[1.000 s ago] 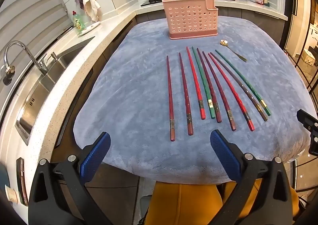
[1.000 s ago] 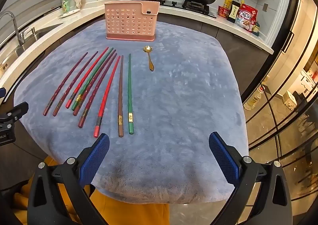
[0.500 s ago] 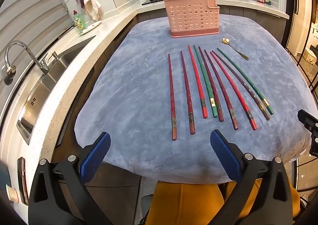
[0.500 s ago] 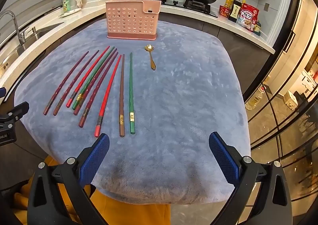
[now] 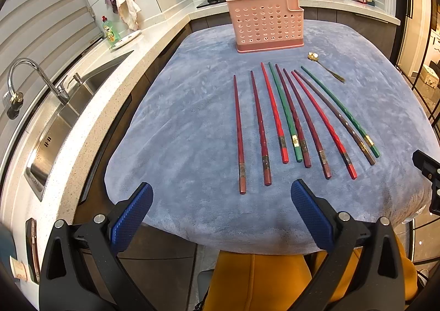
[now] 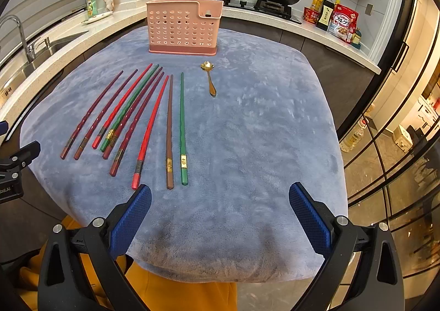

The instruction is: Organize utensils

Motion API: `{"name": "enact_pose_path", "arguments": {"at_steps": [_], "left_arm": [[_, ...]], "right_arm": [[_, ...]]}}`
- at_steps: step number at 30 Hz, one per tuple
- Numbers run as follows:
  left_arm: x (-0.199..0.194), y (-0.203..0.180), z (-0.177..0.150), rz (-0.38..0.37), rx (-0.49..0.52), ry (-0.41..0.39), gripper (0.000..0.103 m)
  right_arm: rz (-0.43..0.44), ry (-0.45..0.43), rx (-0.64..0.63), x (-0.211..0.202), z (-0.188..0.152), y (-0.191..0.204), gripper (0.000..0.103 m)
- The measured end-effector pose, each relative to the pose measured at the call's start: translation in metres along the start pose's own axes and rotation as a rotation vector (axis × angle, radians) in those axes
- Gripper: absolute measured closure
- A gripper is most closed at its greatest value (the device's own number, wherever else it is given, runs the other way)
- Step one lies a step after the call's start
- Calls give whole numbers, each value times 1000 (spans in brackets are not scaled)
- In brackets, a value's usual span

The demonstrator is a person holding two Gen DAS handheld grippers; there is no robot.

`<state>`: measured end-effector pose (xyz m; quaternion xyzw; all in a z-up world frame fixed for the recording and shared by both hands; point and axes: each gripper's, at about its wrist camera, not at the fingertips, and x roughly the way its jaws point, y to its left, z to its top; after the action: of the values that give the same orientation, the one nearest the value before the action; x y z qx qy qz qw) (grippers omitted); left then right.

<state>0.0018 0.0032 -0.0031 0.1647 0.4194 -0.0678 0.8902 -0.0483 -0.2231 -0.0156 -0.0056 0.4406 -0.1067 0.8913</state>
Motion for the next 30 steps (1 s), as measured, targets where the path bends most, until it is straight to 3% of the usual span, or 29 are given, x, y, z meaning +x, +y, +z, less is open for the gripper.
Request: {"name": "enact_pose_path", "arguments": {"at_steps": [30], "left_arm": [[-1, 0, -3, 10, 5, -4, 7]], "right_arm": [[2, 3, 2, 1, 0, 1, 7]]}}
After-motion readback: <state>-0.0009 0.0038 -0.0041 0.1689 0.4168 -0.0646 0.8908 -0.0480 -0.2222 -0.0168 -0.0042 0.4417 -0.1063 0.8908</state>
